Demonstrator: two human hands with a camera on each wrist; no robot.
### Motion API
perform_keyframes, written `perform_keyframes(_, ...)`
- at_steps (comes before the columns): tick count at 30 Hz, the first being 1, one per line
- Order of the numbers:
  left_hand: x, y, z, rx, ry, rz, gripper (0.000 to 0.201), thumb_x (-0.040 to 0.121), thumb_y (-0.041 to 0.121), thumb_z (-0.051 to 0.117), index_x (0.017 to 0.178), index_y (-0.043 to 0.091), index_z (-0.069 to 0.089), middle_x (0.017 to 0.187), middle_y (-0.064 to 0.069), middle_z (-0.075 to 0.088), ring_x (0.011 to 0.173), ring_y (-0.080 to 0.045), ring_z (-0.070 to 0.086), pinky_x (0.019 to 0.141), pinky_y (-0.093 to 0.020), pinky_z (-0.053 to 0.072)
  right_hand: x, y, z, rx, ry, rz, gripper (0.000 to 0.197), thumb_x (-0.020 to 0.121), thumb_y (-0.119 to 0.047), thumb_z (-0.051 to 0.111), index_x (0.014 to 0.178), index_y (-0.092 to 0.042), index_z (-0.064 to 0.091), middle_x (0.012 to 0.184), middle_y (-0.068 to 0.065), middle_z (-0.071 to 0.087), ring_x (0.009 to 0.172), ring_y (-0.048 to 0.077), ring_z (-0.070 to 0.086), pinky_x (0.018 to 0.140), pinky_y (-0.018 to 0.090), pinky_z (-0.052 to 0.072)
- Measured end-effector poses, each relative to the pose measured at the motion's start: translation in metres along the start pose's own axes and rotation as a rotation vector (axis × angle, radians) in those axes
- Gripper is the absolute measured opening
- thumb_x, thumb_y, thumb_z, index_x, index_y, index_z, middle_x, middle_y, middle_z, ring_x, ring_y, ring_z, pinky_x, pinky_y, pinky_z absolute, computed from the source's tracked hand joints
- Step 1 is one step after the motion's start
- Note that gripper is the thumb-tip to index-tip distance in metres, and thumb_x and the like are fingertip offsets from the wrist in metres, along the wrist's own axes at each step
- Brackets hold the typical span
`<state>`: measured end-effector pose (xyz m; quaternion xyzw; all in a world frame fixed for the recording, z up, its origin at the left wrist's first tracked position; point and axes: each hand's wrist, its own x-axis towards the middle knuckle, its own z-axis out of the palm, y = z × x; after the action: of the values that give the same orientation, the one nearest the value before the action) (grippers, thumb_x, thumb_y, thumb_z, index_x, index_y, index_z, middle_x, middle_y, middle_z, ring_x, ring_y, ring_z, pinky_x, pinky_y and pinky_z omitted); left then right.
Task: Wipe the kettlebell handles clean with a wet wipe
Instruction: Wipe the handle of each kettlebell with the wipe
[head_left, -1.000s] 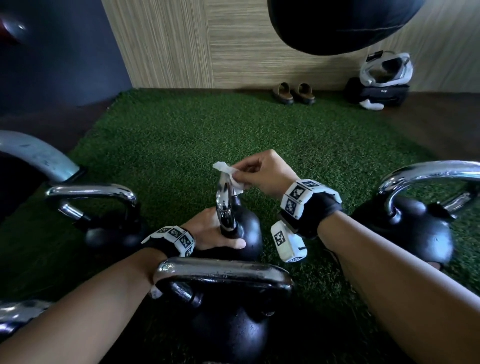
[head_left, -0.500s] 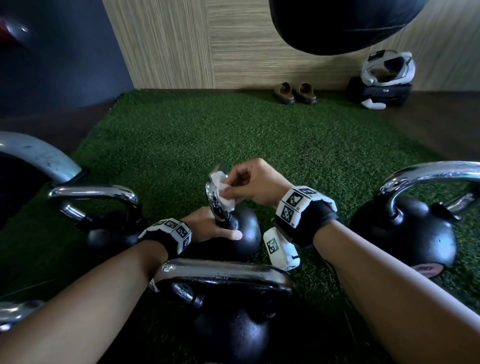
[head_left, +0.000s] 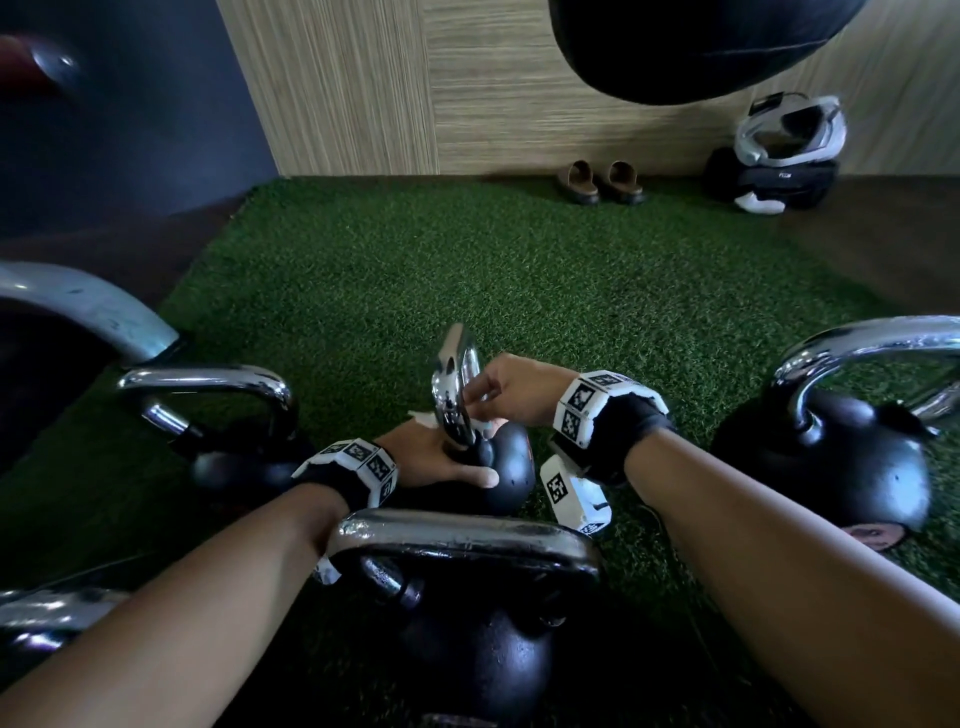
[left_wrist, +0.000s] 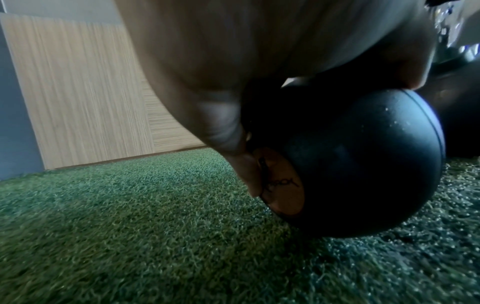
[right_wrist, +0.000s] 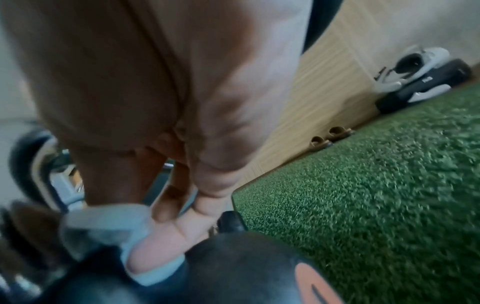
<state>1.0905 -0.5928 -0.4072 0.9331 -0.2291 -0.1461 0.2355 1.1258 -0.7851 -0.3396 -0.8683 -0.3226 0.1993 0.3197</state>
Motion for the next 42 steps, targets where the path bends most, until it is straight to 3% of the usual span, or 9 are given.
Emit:
perform_keyframes(2,0.003,0.001,-0.001,0.022,-0.063,-0.045,0.051,0.089,0.048,0.077,0.127,0.017,0.068,0.124,0.012,0.065,0.113,-0.001,0.051,0.083,0.008,0.030,0.000,0.006,0.000,0.066,-0.001,-0.015,0.023,0.097,-0.003,0.064,0.117,-0.006,0.075,0.085,-0.017,0.069,0.067,-0.017,0.059,0.069,0.004,0.043)
perform_keyframes(7,-0.001,0.011,-0.002,0.018,-0.054,-0.026,0.058,0.085,0.057,0.077,0.133,0.030,0.061,0.126,0.007,0.070,0.117,-0.010,0.060,0.106,-0.026,0.044,-0.008,0.013,0.001,0.253,-0.005,-0.047,0.031,0.093,0.009,0.062,0.106,-0.016,0.074,0.075,-0.021,0.074,0.073,-0.008,0.064,0.074,0.013,0.048)
perform_keyframes(12,-0.002,0.013,-0.002,-0.015,-0.053,-0.050,0.047,0.081,0.058,0.080,0.116,0.029,0.068,0.118,0.012,0.071,0.108,-0.005,0.062,0.100,-0.026,0.042,-0.009,0.008,-0.005,0.220,-0.021,-0.077,0.027,0.091,0.007,0.067,0.113,-0.008,0.074,0.077,-0.019,0.072,0.079,0.000,0.065,0.082,0.019,0.051)
perform_keyframes(17,-0.005,0.012,0.001,-0.034,-0.001,0.015,0.058,0.070,0.069,0.079,0.110,0.028,0.070,0.113,0.013,0.068,0.110,-0.008,0.064,0.103,-0.043,0.052,-0.018,0.022,0.004,0.807,-0.086,-0.010,0.025,0.090,0.011,0.063,0.093,-0.009,0.079,0.088,0.006,0.078,0.079,0.015,0.073,0.077,0.026,0.059)
perform_keyframes(20,-0.004,0.008,0.005,-0.010,0.031,0.039,0.083,0.067,0.076,0.078,0.132,0.029,0.059,0.139,0.010,0.057,0.131,-0.012,0.052,0.118,-0.041,0.040,-0.014,0.026,0.011,0.946,-0.090,0.039,0.015,0.080,-0.001,0.076,0.094,-0.007,0.079,0.091,0.016,0.074,0.080,0.026,0.071,0.082,0.035,0.060)
perform_keyframes(27,-0.004,0.000,0.010,-0.118,0.022,0.008,0.085,0.067,0.079,0.079,0.126,0.020,0.063,0.129,0.007,0.068,0.125,-0.017,0.062,0.109,-0.048,0.049,-0.023,0.018,0.001,1.344,0.129,0.109,0.031,0.099,0.006,0.047,0.084,0.002,0.074,0.082,0.015,0.075,0.069,0.020,0.076,0.070,0.027,0.064)
perform_keyframes(33,-0.005,0.010,0.007,-0.083,0.016,0.034,0.076,0.067,0.067,0.082,0.123,0.019,0.065,0.125,0.005,0.069,0.119,-0.016,0.062,0.108,-0.043,0.048,-0.025,0.003,0.006,1.015,0.147,0.170,0.012,0.083,0.014,0.068,0.091,0.006,0.064,0.095,0.023,0.071,0.079,0.026,0.072,0.082,0.037,0.062)
perform_keyframes(36,-0.005,0.009,0.009,-0.110,0.027,0.057,0.065,0.066,0.064,0.085,0.115,0.024,0.069,0.115,0.011,0.072,0.112,-0.012,0.066,0.102,-0.044,0.053,-0.021,0.001,0.019,0.842,0.247,0.181,0.044,0.065,-0.014,0.093,0.096,0.008,0.068,0.111,0.033,0.070,0.089,0.033,0.069,0.097,0.056,0.056)
perform_keyframes(42,-0.005,0.013,0.008,-0.186,-0.012,0.066,0.027,0.074,0.034,0.092,0.072,0.040,0.066,0.074,0.023,0.068,0.077,-0.001,0.065,0.083,-0.029,0.054,-0.011,0.008,0.024,0.776,0.520,0.175,0.034,0.046,-0.020,0.095,0.071,-0.012,0.073,0.085,0.020,0.076,0.078,0.034,0.070,0.086,0.069,0.055)
